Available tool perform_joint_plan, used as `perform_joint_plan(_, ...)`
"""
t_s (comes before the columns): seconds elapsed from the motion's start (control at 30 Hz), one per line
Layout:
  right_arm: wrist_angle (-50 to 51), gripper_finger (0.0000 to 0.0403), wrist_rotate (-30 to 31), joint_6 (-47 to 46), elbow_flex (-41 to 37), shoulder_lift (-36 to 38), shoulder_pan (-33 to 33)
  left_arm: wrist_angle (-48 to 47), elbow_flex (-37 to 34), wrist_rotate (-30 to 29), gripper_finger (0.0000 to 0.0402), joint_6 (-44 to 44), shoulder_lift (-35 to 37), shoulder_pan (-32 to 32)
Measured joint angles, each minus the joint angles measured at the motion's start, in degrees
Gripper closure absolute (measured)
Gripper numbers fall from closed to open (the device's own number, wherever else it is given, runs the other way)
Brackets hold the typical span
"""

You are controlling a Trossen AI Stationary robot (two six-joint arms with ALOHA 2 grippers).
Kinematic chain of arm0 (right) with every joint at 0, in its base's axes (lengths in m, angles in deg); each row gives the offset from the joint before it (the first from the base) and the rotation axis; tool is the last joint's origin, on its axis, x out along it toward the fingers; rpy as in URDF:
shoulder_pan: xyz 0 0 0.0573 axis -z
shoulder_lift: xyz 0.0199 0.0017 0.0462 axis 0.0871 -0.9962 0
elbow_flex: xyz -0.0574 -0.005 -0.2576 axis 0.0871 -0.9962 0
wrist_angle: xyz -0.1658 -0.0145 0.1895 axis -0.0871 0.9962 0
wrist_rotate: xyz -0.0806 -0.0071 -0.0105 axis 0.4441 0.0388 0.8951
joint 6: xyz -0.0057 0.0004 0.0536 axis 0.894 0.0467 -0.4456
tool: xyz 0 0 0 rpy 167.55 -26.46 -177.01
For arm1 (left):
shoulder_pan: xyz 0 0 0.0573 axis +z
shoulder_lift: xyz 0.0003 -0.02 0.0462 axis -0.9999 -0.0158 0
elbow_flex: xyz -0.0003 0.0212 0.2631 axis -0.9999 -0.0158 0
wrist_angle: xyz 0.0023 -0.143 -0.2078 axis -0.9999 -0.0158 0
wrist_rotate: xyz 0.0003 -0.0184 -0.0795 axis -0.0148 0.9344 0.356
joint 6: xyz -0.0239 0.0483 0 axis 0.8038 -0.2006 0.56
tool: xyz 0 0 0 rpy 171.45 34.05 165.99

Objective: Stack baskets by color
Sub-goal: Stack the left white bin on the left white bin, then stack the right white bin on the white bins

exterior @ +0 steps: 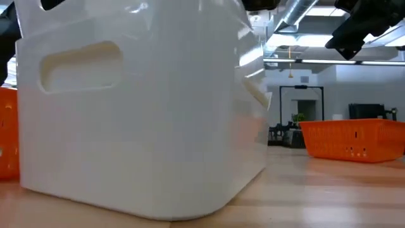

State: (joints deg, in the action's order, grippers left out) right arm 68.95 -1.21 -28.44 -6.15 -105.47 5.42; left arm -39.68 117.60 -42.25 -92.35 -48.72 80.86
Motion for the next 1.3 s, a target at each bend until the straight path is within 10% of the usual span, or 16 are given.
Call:
perform_joint_plan(0.43, -0.08, 0.0248, 0.02, 0.08, 0.0, 0.01, -0.02, -2.53, -0.07, -12.25, 0.038, -3.5, -0.26, 0.07)
perform_joint_plan(0.97, -0.04, 0.0248, 0.02, -1.79, 0.0, 0.01, 0.11, -6.94, 1.21, -24.25, 0.018, -3.81, -0.16, 0.09)
perform_joint_plan(1.3, 1.17, 0.0245, 0.06, -5.41, 0.0, 0.01, 2.34, -2.98, 1.16, -22.27, 0.0156, 4.96, 7.27, 0.09)
